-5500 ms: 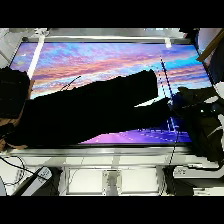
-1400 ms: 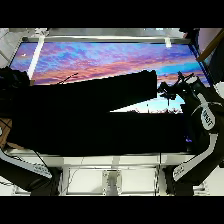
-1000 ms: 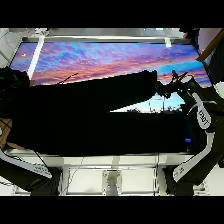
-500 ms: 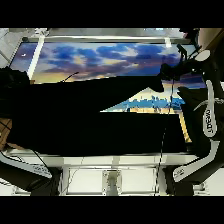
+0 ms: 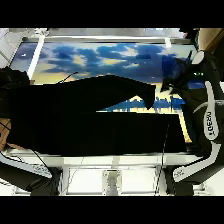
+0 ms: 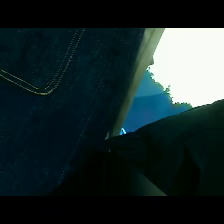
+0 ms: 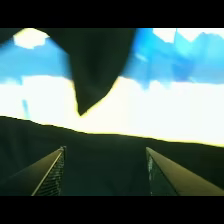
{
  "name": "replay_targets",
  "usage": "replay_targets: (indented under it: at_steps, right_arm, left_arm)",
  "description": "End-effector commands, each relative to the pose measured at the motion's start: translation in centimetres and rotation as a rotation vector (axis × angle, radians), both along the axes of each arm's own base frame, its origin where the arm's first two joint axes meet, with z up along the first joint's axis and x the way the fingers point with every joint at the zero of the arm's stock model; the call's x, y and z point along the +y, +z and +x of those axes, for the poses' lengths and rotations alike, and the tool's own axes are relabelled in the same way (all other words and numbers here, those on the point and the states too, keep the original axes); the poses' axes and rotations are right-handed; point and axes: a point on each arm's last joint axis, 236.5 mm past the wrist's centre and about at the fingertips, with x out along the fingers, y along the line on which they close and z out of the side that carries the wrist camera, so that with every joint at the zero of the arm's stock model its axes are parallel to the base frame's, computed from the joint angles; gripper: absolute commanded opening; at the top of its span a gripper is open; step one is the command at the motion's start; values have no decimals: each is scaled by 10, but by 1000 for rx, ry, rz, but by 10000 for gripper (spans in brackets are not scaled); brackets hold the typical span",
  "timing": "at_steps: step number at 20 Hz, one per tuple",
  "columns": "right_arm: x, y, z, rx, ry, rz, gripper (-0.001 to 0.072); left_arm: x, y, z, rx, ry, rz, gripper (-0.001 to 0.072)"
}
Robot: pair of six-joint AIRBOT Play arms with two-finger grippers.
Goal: Fold the clothes and pants, and hang the long-sleeved shirts on hangers.
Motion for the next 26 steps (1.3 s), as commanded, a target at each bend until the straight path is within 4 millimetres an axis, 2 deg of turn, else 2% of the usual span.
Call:
replay_targets:
  at_steps: [1, 4, 5, 7, 8, 12, 13, 14, 17, 19, 20, 21, 22, 24, 26]
  right_arm:
    - [-23, -36, -21, 70, -133, 19, 557]
    - [1, -75, -10, 18, -225, 149, 557]
    - [15, -84, -4, 0, -233, 214, 556]
    - [40, -91, 10, -31, -245, 343, 557]
    - [44, -96, 16, -38, -260, 371, 557]
    - [42, -112, 26, -55, -294, 362, 555]
    - [40, -115, 27, -57, -298, 355, 521]
    - [38, -117, 27, -55, -304, 347, 450]
    - [44, -126, 26, -36, -305, 348, 447]
    - [54, -131, 25, -24, -287, 348, 429]
    - [60, -132, 25, -24, -279, 349, 330]
    - [64, -130, 25, -28, -266, 348, 84]
    - [63, -125, 27, -40, -263, 348, 7]
    - [50, -101, 35, -96, -252, 326, 4]
    - [18, -62, 50, -189, -248, 274, 5]
  left_arm:
    - [1, 1, -1, 0, -1, 3, 20]
    - [1, 1, -1, 1, -2, 3, 20]
    - [1, 1, -1, 1, -2, 3, 20]
    - [1, 1, -1, 1, -2, 3, 20]
    - [1, 1, -1, 1, -2, 3, 20]
    - [1, 0, -1, 3, -2, 2, 20]
    - [1, 0, -1, 3, -2, 2, 20]
    - [1, 0, -1, 3, -2, 1, 20]
    - [0, 0, -1, 4, -2, 1, 20]
    - [0, 0, -1, 5, -3, 0, 20]
    - [-1, 0, -1, 7, -5, -1, 20]
    - [-1, 0, -2, 10, -5, -3, 20]
    - [-3, -1, -4, 19, -6, -8, 20]
    - [-2, -2, -6, 24, -4, -11, 20]
    - [-2, -1, -5, 21, -2, -9, 20]
